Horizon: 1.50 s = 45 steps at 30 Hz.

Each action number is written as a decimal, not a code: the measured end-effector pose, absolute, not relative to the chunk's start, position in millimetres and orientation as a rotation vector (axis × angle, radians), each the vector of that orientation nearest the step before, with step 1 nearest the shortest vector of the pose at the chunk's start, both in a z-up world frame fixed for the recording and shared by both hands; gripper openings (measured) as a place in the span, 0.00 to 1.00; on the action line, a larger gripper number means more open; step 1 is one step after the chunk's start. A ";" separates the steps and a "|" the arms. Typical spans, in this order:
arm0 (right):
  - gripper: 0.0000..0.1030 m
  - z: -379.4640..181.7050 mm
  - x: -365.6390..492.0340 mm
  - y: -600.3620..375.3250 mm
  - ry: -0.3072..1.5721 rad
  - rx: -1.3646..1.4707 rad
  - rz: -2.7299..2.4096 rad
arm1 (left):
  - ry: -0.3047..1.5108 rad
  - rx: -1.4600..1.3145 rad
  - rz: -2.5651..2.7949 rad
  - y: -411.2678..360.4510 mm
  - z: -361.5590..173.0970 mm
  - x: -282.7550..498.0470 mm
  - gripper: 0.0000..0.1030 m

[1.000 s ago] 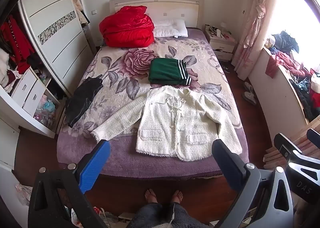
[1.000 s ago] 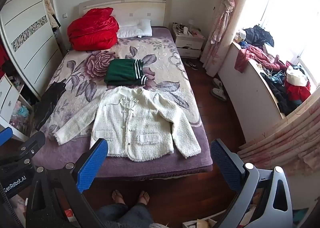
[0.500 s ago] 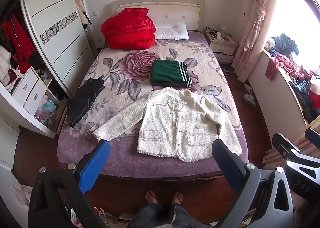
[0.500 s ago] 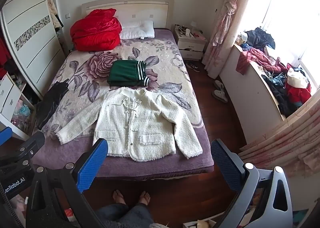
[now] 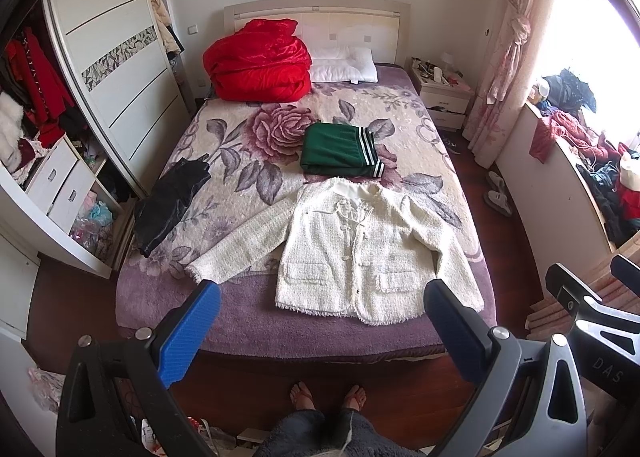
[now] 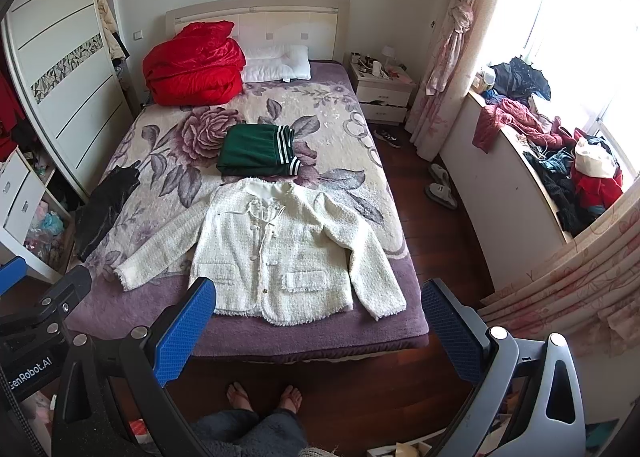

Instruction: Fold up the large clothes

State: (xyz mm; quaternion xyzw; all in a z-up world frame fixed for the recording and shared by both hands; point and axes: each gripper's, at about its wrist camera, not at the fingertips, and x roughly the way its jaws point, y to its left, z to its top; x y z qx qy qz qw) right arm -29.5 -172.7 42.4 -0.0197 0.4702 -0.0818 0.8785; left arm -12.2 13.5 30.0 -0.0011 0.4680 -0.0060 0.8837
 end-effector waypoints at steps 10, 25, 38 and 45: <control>1.00 50.3 -25.3 -161.2 0.980 -0.043 -0.166 | 0.972 -0.001 -0.012 13.5 27.6 -12.8 1.00; 1.00 54.9 -20.5 -157.3 0.980 -0.043 -0.167 | 0.973 0.000 -0.014 17.3 28.6 -11.7 1.00; 1.00 50.5 -21.5 -157.7 0.981 -0.041 -0.164 | 0.971 0.000 -0.015 25.8 39.9 -9.2 1.00; 1.00 70.9 -4.3 -154.2 0.983 -0.036 -0.159 | 0.972 0.001 -0.012 20.2 33.5 -7.5 1.00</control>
